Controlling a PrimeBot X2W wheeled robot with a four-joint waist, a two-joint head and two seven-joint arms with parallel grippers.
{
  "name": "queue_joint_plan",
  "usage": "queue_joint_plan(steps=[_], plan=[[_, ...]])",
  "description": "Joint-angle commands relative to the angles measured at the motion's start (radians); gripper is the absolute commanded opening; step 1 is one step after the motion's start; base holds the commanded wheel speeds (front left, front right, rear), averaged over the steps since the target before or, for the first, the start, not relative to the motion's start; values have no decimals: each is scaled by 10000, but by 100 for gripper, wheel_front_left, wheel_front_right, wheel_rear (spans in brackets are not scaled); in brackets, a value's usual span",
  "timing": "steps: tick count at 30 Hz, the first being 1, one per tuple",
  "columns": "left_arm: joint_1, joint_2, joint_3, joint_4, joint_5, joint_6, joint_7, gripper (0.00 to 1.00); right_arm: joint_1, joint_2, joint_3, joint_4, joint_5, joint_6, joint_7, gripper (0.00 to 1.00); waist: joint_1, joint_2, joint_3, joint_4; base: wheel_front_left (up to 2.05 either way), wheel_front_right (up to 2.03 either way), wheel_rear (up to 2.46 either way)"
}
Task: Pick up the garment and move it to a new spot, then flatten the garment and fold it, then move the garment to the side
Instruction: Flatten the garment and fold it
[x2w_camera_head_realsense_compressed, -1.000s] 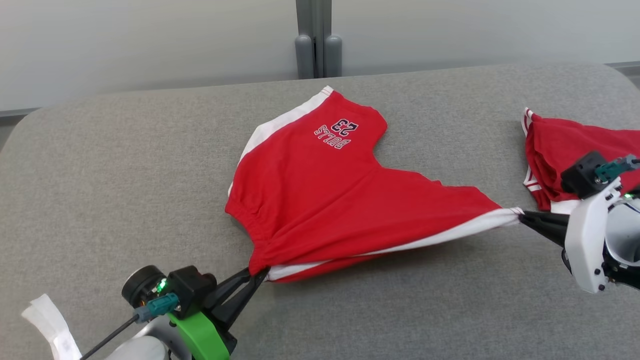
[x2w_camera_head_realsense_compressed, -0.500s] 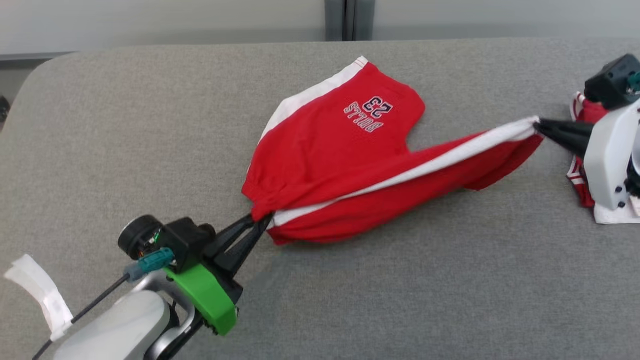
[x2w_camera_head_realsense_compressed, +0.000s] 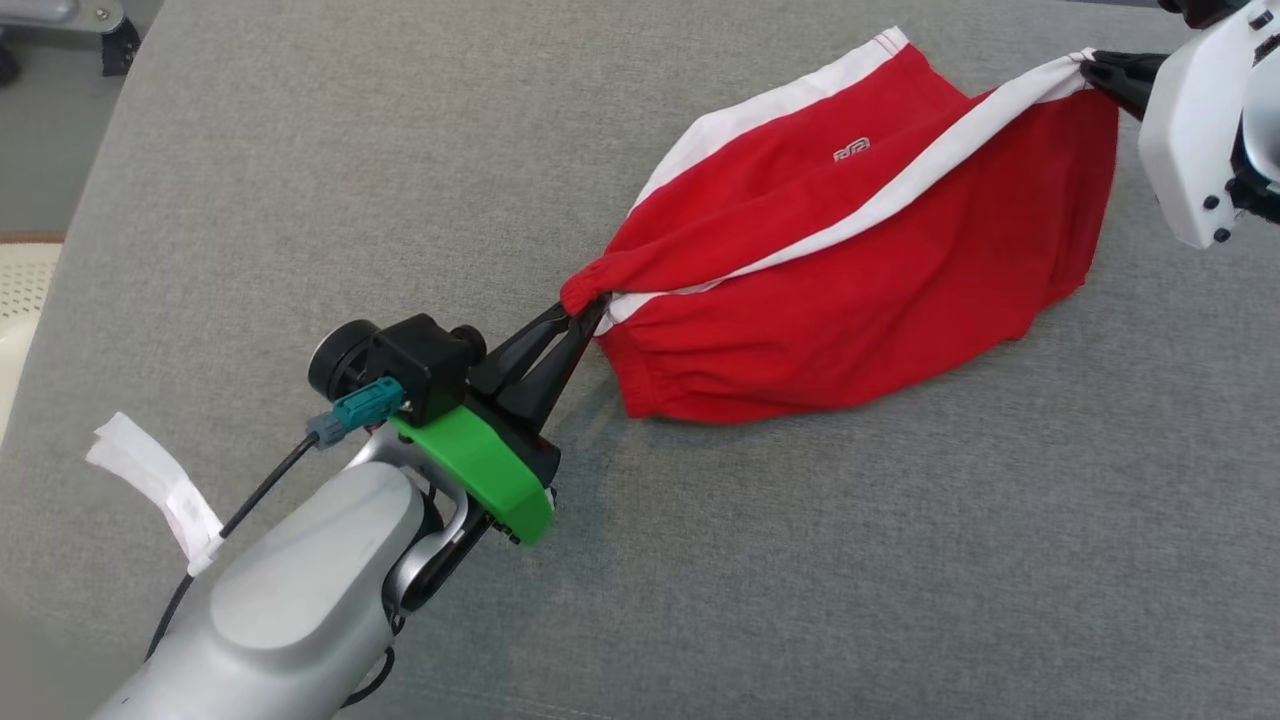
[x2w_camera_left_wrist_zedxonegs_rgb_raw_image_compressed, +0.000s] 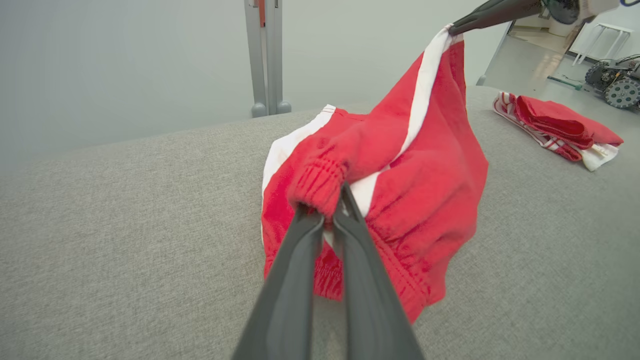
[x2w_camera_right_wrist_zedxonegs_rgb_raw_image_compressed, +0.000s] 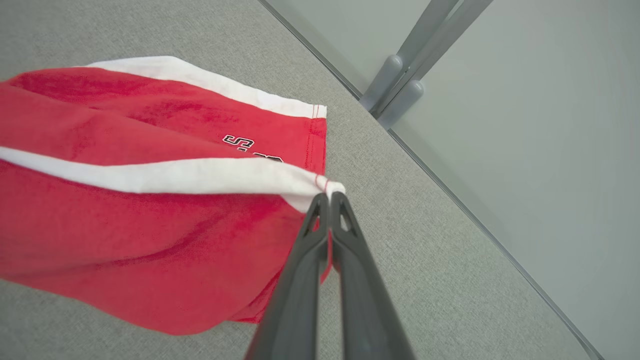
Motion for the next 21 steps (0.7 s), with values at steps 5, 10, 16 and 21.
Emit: queue_joint_plan(steps=[5,10,16,21], plan=[[-570,-656,265,764,77,-170,-118,0,-891,94,438,853,-248,-13,-71,0,0,0,877,1119,0,0,0],[-948,-1193,498,1259,231,-275,-122,0,-1651,188,821,1617,-437,-15,-231,0,0,0,1351,1449,0,0,0],[-1130,-1744,751,1575,458,-328,-127,0,-2021,442,1228,2558,-646,-15,-728,0,0,0,1724,1606,0,0,0],[-1325,-1904,580,1717,417,-330,-127,0,-2324,706,1597,3108,-872,-15,-1145,0,0,0,1946,1621,0,0,0]])
